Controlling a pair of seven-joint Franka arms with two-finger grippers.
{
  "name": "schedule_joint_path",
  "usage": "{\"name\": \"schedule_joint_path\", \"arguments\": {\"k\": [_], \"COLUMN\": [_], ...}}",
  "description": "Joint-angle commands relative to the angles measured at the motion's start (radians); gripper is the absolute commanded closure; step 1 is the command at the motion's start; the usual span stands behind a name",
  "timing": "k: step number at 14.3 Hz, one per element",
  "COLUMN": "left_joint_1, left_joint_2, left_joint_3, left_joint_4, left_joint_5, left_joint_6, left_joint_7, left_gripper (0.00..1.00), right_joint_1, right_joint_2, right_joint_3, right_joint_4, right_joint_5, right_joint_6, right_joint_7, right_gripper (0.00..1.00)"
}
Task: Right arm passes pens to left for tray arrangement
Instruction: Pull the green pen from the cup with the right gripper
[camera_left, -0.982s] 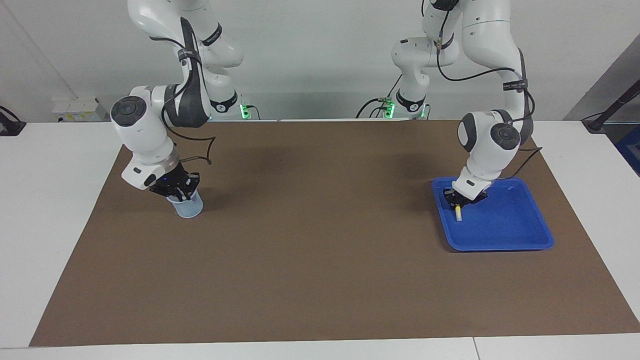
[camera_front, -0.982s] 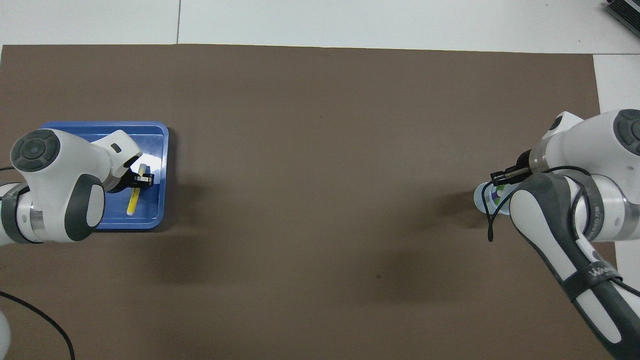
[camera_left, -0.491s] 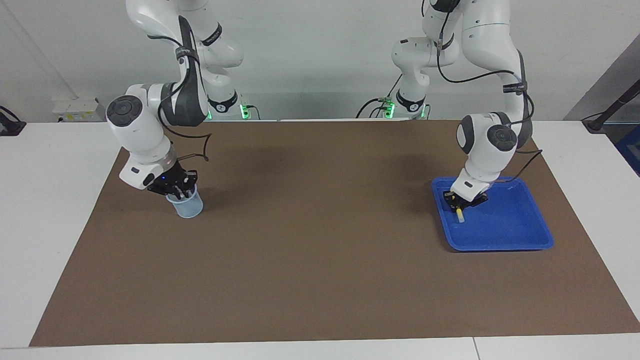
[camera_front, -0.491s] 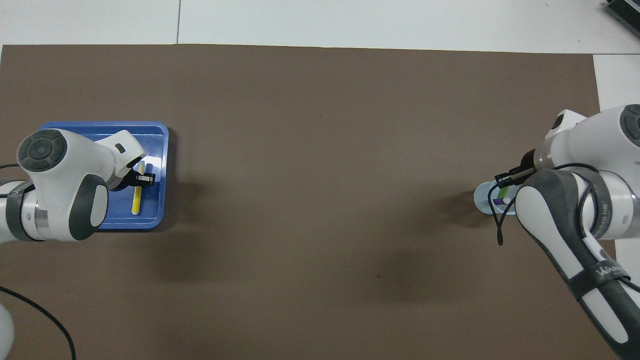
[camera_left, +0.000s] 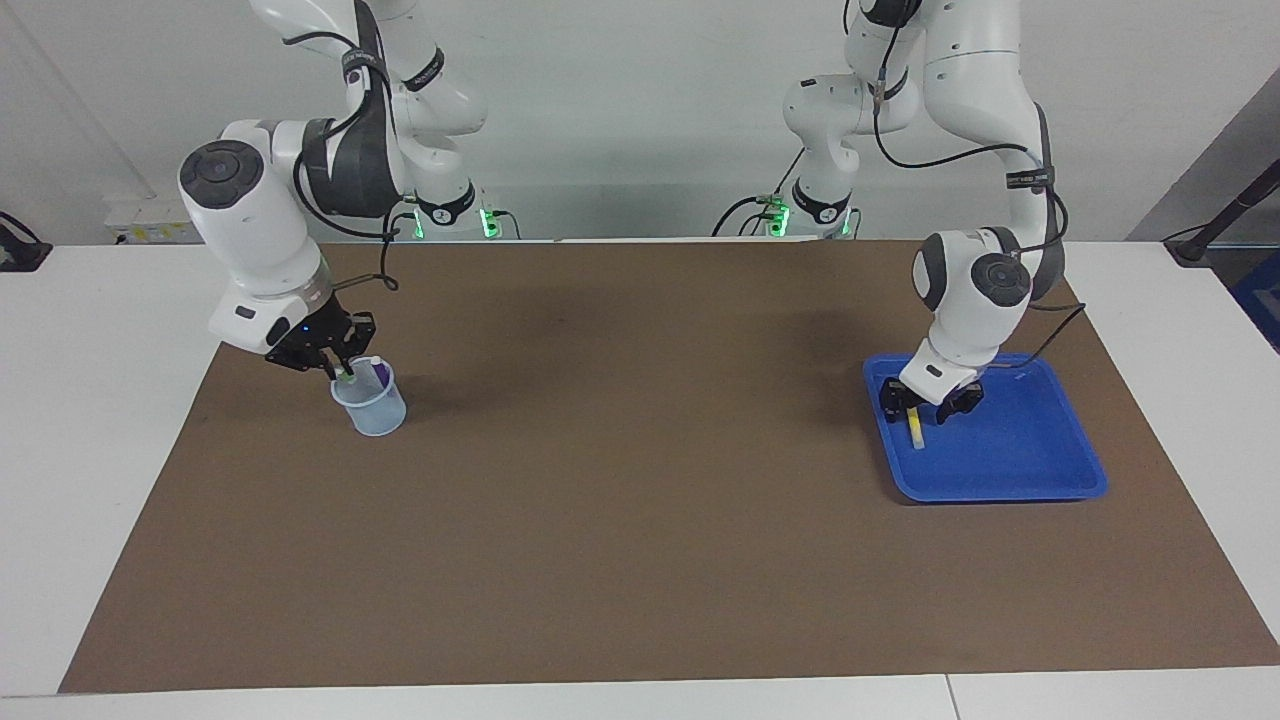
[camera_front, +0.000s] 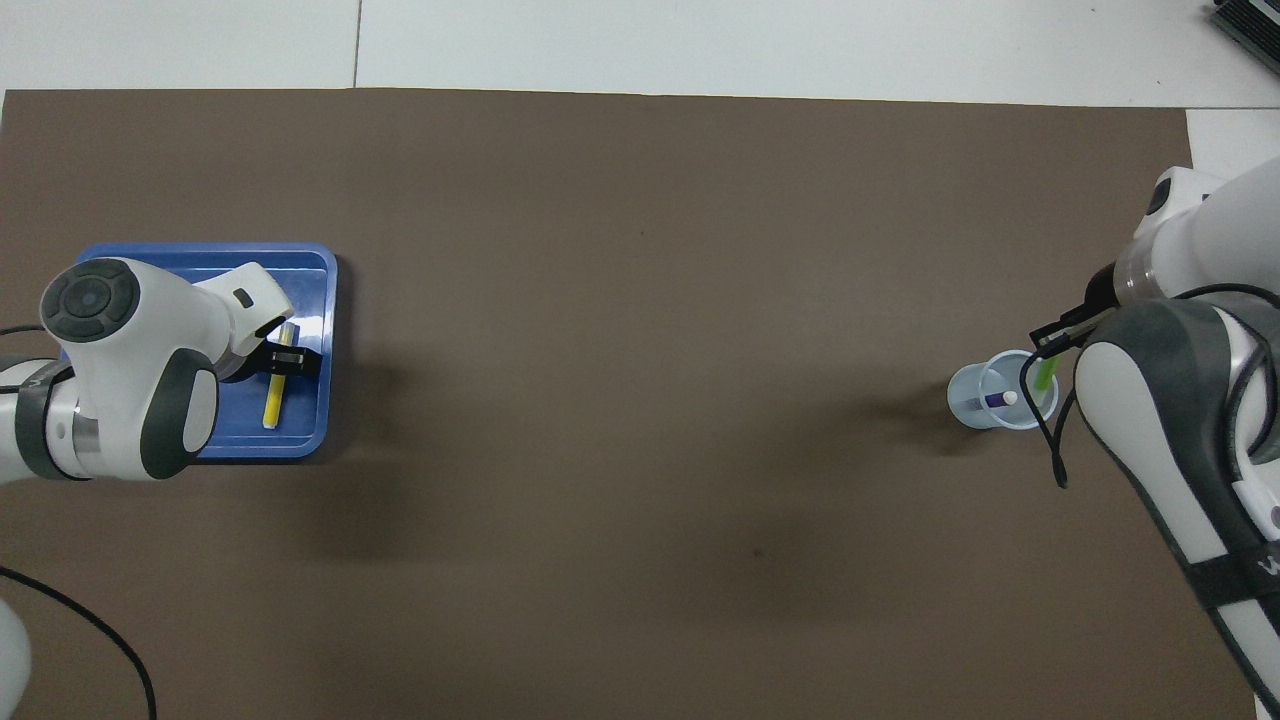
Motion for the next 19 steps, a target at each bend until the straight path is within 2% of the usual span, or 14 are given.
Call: {"name": "schedule_joint_path", "arguments": {"k": [1,3,6,8,10,13,16,19], "left_joint_1": [0.008,0.008,0.007,0.008,0.008,-0.001,-0.011,-0.016], "left_joint_2": [0.016,0.011,-0.004,-0.021,-0.045,-0.094,-0.134,-0.166], "left_joint_3": [-0.007,-0.007,-0.004,-0.004,-0.004,-0.005,-0.017,-0.036], "left_joint_4": [0.039,0.076,0.162,0.205,0.213,0.214,0.225,0.233], "left_joint_5": [0.004,-0.063,-0.186,-0.259,-0.342,-0.485,-0.566,-0.672], "left_joint_6": [-0.029,-0.082,-0.208,-0.272,-0.279,-0.268,-0.262,-0.247], "left_joint_7": [0.008,0.008,-0.004,-0.034,-0.112,-0.313,-0.548,-0.776], "left_gripper": [0.24,0.23,0.23,0.22,0.20,0.20,0.19,0.19], "right_joint_1": [0.018,0.038,0.037,0.043,0.054,0.092,0.142,0.184], "right_joint_2": [-0.009,-0.006,0.002,0.002,0.006,0.003,-0.003,-0.024], "right_joint_3": [0.006,0.008,0.066,0.080,0.101,0.108,0.108,0.108], "right_joint_4": [0.086,0.136,0.212,0.228,0.226,0.200,0.191,0.130], "right_joint_5": [-0.017,-0.002,0.093,0.148,0.178,0.291,0.368,0.467], "right_joint_6": [-0.070,-0.070,-0.053,-0.035,0.005,0.077,0.100,0.189], "right_joint_7": [-0.019,-0.020,-0.010,0.019,0.087,0.194,0.376,0.527], "right_gripper": [1.00,1.00,1.00,1.00,1.00,1.00,1.00,1.00]}}
